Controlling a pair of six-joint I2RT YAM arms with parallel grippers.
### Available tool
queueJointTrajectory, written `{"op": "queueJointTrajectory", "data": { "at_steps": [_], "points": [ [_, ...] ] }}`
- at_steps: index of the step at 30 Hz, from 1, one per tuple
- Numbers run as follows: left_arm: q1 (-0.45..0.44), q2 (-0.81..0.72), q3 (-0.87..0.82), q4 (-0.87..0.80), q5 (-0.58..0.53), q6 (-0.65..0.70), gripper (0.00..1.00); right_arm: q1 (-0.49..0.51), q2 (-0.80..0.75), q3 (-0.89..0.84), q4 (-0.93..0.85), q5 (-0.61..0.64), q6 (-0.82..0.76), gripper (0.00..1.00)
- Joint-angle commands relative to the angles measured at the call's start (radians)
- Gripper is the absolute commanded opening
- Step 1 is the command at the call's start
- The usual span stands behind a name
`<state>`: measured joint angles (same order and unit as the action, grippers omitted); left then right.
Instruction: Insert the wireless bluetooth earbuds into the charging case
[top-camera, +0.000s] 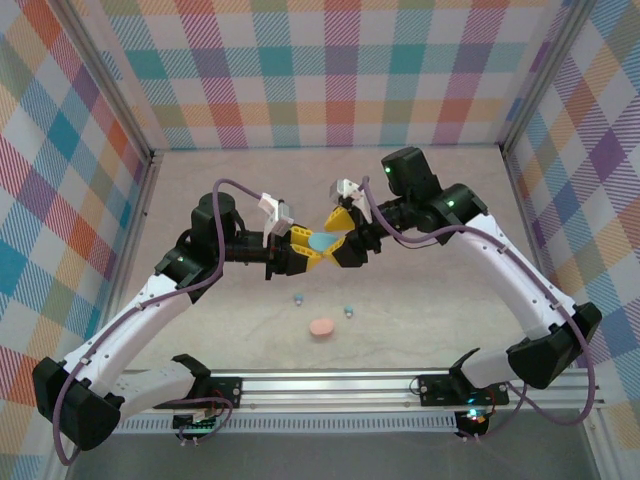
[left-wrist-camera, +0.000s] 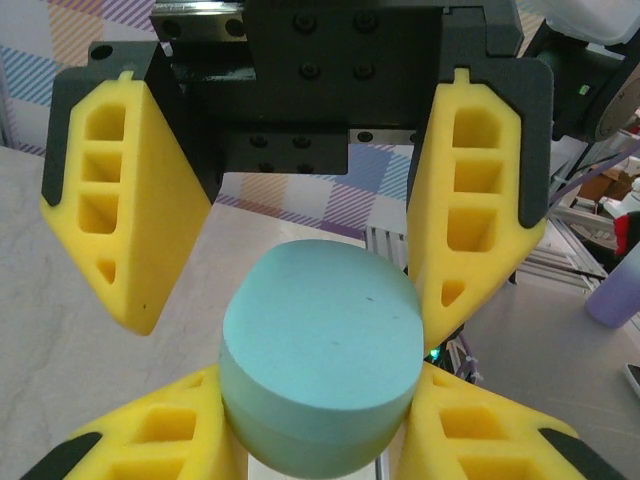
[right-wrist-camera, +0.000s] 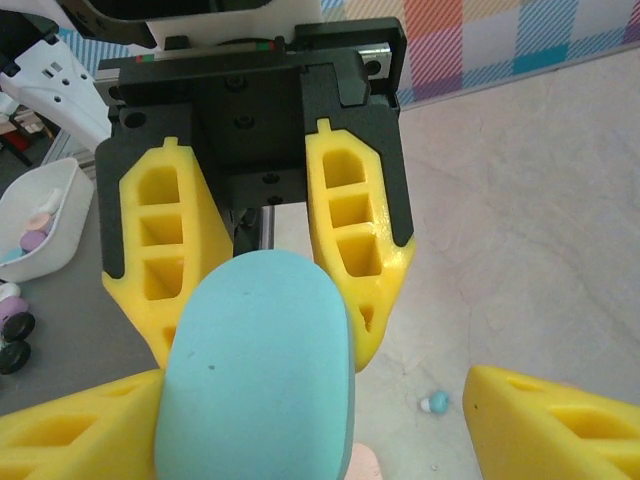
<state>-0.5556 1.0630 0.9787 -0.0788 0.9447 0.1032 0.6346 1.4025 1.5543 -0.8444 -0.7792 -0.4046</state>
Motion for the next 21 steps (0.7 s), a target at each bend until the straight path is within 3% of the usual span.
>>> {"op": "queueJointTrajectory", "data": {
  "at_steps": [1, 4, 6, 11, 17, 21],
  "points": [
    [-0.004, -0.016, 0.030, -0.004, 0.020, 0.024, 0.01, 0.000, 0.003, 0.037, -0.029, -0.011, -0.004, 0.67],
    [-0.004, -0.008, 0.033, -0.009, 0.022, 0.029, 0.01, 0.000, 0.003, 0.048, -0.026, 0.013, 0.013, 0.53],
    [-0.004, -0.005, 0.032, -0.020, 0.020, 0.036, 0.01, 0.000, 0.003, 0.057, -0.024, 0.015, 0.023, 0.49],
    [-0.004, 0.005, 0.030, -0.038, 0.018, 0.053, 0.01, -0.001, 0.013, 0.081, -0.042, 0.014, 0.046, 0.47],
    [-0.004, 0.015, 0.032, -0.032, 0.035, 0.055, 0.00, -0.014, 0.060, 0.119, -0.082, -0.029, 0.104, 0.38],
    [-0.004, 0.014, 0.031, -0.032, 0.037, 0.062, 0.00, -0.032, 0.082, 0.122, -0.055, -0.101, 0.177, 0.41]
  ]
}}
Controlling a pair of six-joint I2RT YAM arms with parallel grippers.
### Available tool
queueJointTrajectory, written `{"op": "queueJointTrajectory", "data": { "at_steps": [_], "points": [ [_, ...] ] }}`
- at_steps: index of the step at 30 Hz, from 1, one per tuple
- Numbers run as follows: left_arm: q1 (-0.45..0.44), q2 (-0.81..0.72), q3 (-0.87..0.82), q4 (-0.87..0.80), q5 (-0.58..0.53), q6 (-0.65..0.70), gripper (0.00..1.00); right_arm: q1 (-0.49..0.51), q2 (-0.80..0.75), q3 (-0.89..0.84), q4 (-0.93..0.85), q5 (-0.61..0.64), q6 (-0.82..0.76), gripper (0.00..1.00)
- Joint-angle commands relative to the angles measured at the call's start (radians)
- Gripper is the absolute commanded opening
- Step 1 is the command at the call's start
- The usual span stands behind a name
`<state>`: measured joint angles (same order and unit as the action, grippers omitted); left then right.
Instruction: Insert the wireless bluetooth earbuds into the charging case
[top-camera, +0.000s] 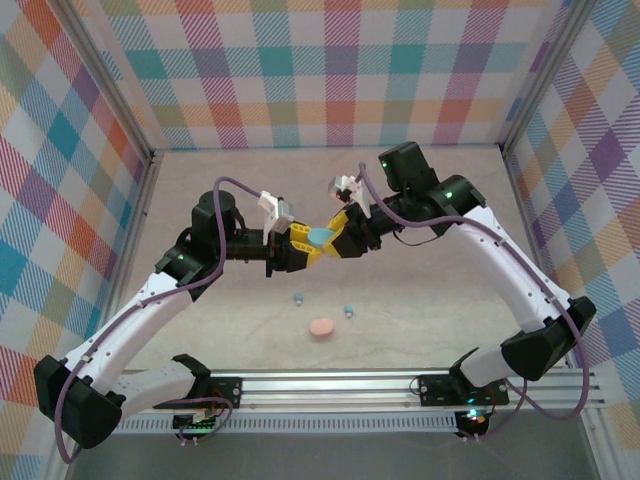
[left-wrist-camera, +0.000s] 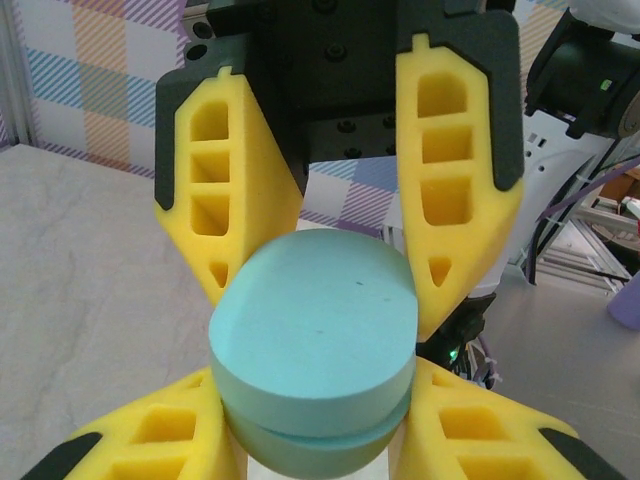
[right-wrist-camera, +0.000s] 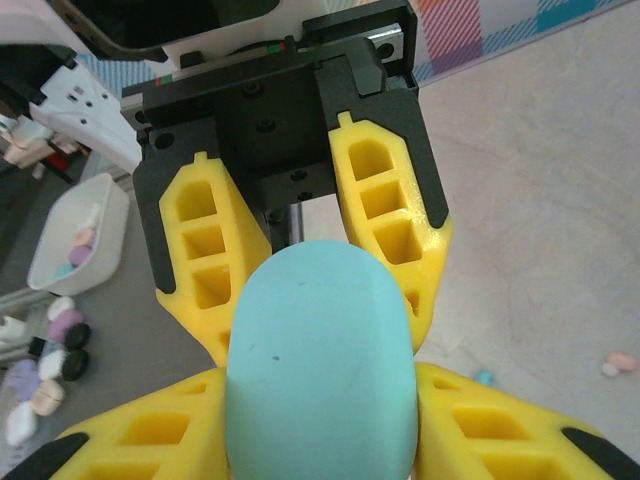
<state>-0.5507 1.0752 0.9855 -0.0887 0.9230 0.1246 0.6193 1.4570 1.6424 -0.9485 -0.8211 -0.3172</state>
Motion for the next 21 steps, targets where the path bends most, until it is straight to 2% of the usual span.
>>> {"op": "queueJointTrajectory", "data": {
  "at_steps": [1, 4, 8, 13, 21],
  "points": [
    [-0.009, 0.000, 0.024, -0.022, 0.059, 0.042, 0.00, -0.020, 0.031, 0.036, 0.055, -0.068, 0.107, 0.45],
    [-0.009, -0.007, 0.024, -0.027, 0.059, 0.047, 0.00, -0.037, 0.040, 0.041, 0.074, -0.090, 0.161, 0.53],
    [-0.009, -0.014, 0.014, -0.024, 0.060, 0.047, 0.00, -0.062, 0.027, 0.035, 0.117, -0.025, 0.210, 0.61],
    [-0.009, -0.023, 0.000, -0.012, 0.054, 0.043, 0.00, -0.072, 0.007, 0.019, 0.152, 0.050, 0.247, 0.64],
    [-0.009, -0.032, -0.052, 0.038, 0.003, 0.031, 0.00, -0.073, -0.027, -0.024, 0.212, 0.080, 0.285, 0.71]
  ]
}}
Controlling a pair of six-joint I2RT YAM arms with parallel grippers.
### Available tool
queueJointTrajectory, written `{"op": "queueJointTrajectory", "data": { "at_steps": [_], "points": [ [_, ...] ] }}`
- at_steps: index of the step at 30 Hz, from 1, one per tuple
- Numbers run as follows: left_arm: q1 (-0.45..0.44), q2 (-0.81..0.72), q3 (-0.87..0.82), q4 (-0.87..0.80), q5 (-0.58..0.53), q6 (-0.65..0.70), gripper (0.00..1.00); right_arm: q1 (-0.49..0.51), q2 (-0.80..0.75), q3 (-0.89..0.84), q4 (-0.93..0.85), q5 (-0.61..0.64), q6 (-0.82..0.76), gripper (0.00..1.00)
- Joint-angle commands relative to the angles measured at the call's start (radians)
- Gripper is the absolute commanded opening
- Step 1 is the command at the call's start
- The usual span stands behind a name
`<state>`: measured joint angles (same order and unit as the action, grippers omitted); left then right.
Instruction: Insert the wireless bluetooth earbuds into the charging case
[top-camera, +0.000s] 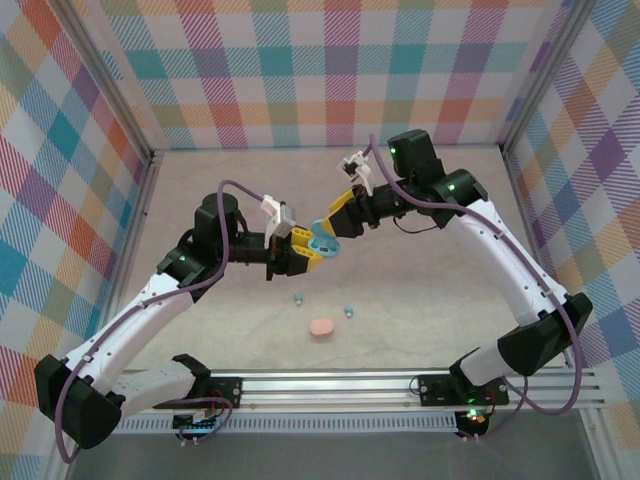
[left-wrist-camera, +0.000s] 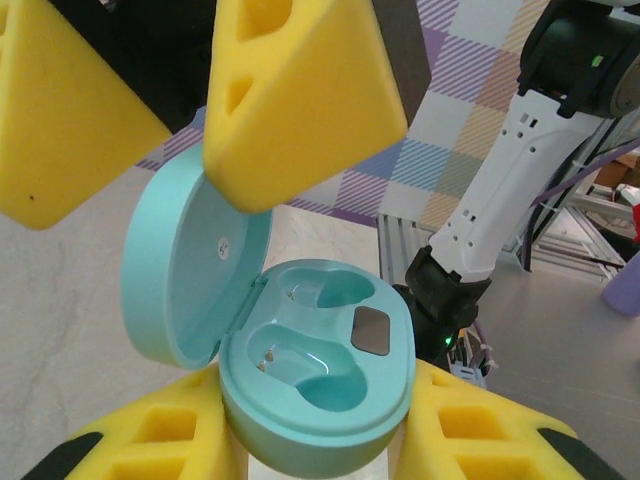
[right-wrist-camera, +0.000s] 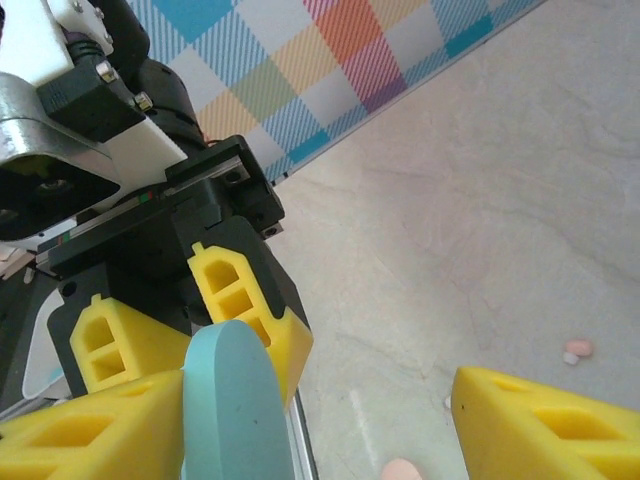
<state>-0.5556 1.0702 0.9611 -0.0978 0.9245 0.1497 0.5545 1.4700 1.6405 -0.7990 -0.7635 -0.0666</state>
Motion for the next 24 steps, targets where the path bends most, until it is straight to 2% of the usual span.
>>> {"op": "queueJointTrajectory", "data": {
  "at_steps": [1, 11, 16, 19, 24],
  "points": [
    [-0.004, -0.028, -0.038, 0.059, -0.008, 0.000, 0.00, -0.009, -0.050, -0.029, 0.078, 0.023, 0.044, 0.72],
    [-0.002, -0.035, -0.156, 0.189, -0.129, -0.081, 0.00, -0.014, -0.069, -0.042, 0.095, 0.038, 0.112, 0.75],
    [0.008, -0.046, -0.260, 0.291, -0.187, -0.137, 0.00, -0.066, -0.105, -0.113, 0.148, 0.090, 0.263, 0.72],
    [0.016, -0.039, -0.310, 0.343, -0.205, -0.161, 0.00, -0.104, -0.131, -0.169, 0.137, 0.157, 0.321, 0.69],
    [0.022, -0.016, -0.337, 0.347, -0.218, -0.179, 0.00, -0.130, -0.197, -0.310, 0.099, 0.357, 0.377, 0.60]
  ]
}}
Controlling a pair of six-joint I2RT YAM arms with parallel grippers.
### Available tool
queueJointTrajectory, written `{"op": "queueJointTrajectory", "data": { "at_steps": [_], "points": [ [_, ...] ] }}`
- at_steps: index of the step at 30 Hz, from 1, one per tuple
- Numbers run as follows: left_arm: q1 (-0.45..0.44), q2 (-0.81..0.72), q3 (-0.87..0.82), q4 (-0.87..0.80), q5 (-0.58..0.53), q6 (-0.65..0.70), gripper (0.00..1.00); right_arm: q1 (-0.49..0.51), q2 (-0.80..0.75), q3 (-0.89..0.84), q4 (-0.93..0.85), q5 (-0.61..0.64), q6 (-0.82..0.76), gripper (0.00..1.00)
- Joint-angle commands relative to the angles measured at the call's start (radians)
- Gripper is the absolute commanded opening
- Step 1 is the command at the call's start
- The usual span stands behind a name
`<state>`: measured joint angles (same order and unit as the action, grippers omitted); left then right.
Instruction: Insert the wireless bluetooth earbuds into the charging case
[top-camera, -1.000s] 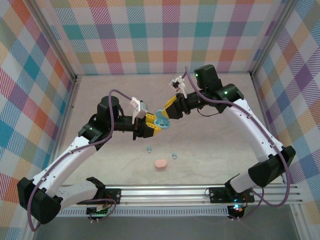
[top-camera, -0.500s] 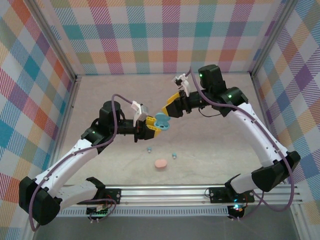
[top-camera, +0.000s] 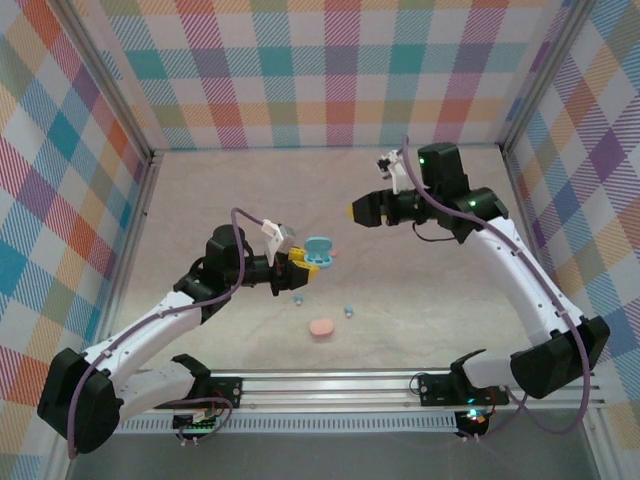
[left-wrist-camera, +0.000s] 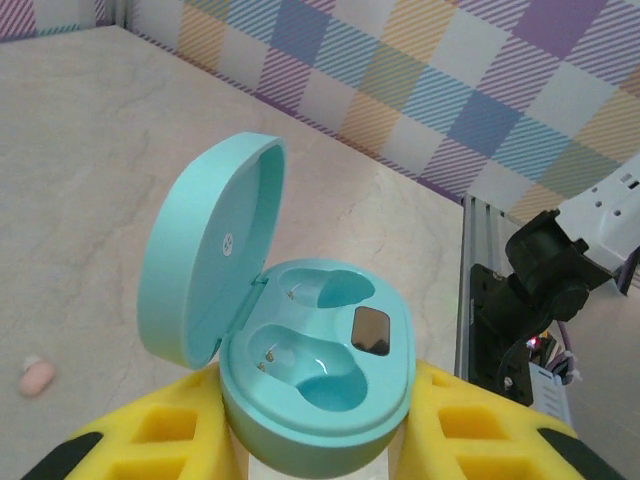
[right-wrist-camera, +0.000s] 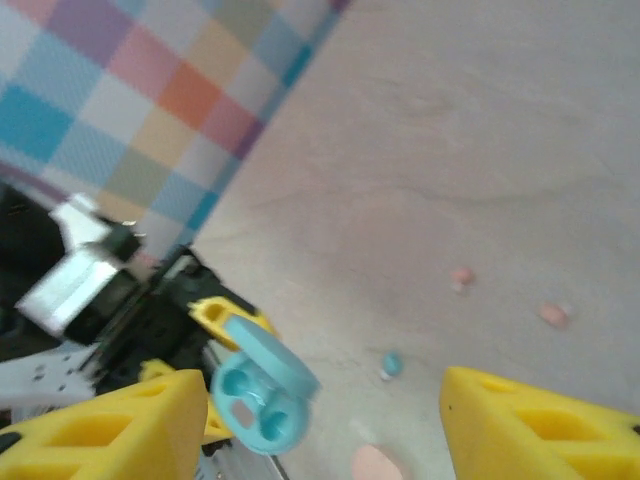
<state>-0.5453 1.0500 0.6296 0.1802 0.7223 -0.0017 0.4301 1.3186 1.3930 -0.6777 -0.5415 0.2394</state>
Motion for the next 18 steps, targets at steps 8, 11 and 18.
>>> {"op": "queueJointTrajectory", "data": {
  "at_steps": [8, 11, 18],
  "points": [
    [0.011, -0.034, -0.049, 0.076, -0.067, -0.055, 0.00, 0.030, -0.129, -0.453, 0.095, 0.155, 0.240, 0.39],
    [0.011, -0.062, -0.050, 0.053, -0.077, -0.054, 0.00, 0.090, -0.108, -0.534, 0.137, 0.171, 0.264, 0.37],
    [0.011, -0.143, -0.051, -0.003, -0.099, -0.055, 0.00, 0.148, 0.061, -0.533, 0.286, 0.209, 0.298, 0.32]
  ]
}}
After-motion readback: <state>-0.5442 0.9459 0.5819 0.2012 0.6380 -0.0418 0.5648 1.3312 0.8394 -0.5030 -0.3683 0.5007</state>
